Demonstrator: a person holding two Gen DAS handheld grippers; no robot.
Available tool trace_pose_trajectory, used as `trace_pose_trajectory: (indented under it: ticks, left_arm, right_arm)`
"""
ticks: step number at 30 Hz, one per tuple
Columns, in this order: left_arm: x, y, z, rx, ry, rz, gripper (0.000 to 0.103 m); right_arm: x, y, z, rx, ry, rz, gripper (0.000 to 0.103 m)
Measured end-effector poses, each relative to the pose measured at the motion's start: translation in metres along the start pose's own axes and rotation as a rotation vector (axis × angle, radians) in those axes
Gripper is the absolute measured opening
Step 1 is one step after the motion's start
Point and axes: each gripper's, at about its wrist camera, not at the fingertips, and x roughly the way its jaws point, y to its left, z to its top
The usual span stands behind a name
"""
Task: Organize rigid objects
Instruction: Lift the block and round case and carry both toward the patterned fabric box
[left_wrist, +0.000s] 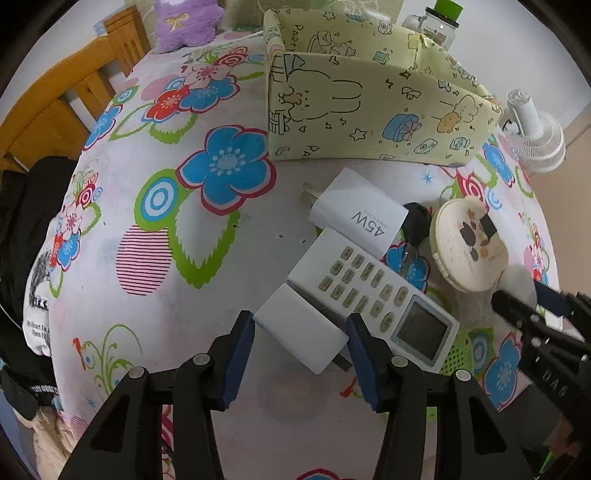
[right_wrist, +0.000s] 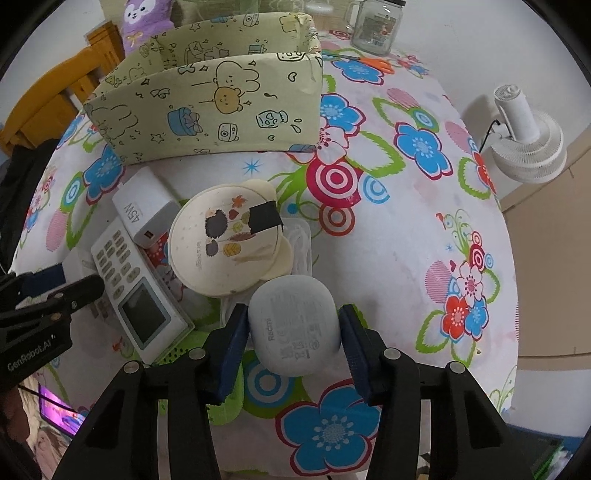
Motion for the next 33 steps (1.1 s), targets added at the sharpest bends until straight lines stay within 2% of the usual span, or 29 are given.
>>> trace_pose_trajectory:
  ticks: [5, 10, 17, 33]
  left_arm:
    - [0.004, 0.007, 0.001, 0.000, 0.034, 0.030, 0.053]
    - [0.021, 0.017, 0.007, -0.025, 0.072, 0.023, 0.052]
    - [0.023, 0.016, 0.009, 0.041, 0.052, 0.028, 0.050]
    - [-0.024, 0.009, 0.027, 0.050, 0.000, -0.009, 0.050]
  right_arm:
    - [-0.002, 0.003, 0.005, 0.008, 0.003, -0.005, 0.053]
    - [-0.001, 0.006, 0.008, 0.014, 0.015, -0.004, 0.053]
    - [0.001, 0.007, 0.012, 0.035, 0.022, -0.010, 0.053]
    - [-0.015, 0.028, 0.023, 0.021, -0.009, 0.032, 0.053]
